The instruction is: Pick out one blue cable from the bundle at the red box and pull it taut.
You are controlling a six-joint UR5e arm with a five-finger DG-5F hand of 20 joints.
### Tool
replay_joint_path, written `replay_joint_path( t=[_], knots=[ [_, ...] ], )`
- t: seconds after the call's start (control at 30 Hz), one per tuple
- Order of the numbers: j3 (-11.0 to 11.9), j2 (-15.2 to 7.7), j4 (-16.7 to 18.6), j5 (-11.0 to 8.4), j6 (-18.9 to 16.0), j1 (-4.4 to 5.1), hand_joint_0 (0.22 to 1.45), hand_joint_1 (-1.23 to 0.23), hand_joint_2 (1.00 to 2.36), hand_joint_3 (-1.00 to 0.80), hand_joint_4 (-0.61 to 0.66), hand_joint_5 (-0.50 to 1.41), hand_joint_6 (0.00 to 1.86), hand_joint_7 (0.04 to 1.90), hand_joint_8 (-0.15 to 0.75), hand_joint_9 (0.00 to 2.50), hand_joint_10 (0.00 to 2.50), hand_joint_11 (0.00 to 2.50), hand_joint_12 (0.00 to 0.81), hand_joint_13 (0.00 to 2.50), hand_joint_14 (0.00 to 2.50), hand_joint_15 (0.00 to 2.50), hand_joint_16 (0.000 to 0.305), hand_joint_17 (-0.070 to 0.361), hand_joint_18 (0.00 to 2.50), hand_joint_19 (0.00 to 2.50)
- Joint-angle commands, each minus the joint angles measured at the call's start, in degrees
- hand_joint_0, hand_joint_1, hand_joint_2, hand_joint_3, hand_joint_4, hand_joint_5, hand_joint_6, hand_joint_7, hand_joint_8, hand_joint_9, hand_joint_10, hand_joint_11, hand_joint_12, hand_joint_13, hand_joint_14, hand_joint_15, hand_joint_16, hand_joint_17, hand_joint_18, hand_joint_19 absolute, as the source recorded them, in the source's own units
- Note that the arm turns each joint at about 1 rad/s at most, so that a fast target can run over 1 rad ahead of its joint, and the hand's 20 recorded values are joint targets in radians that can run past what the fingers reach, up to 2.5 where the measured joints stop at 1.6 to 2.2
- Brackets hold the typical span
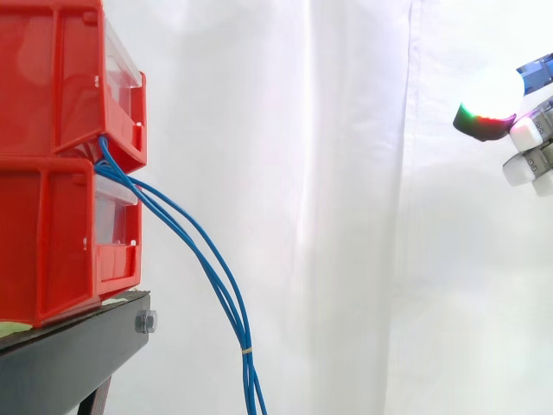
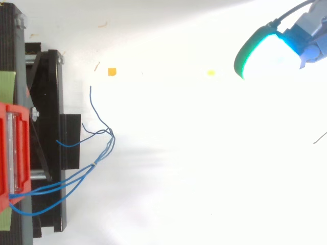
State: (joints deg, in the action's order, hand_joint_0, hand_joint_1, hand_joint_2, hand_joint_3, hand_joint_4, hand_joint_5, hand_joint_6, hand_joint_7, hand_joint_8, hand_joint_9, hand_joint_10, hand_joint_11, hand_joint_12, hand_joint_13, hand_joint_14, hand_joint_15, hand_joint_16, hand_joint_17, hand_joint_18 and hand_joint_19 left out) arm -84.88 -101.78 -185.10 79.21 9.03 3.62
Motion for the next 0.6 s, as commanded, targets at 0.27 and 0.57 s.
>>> replay_joint_path(
  t=[0.27, 0.57],
  knots=[
    [0.0, 0.0, 1.4, -3.98, 0.1, -0.45, 0.57, -0.6, 1.0, -0.43, 0.21, -0.17, 0.5, 0.65, 0.205, 0.6, 0.0, 0.0, 0.344, 0.52, 0.01, 0.15, 0.045, 0.101, 0.27, 0.43],
    [-0.6, -0.7, 4.9, -7.67, 10.7, 0.34, 0.58, -0.6, 1.0, -0.43, 0.24, -0.15, 0.5, 0.69, 0.217, 0.62, 0.0, 0.0, 0.352, 0.54, 0.01, 0.17, 0.046, 0.103, 0.31, 0.46]
  ],
)
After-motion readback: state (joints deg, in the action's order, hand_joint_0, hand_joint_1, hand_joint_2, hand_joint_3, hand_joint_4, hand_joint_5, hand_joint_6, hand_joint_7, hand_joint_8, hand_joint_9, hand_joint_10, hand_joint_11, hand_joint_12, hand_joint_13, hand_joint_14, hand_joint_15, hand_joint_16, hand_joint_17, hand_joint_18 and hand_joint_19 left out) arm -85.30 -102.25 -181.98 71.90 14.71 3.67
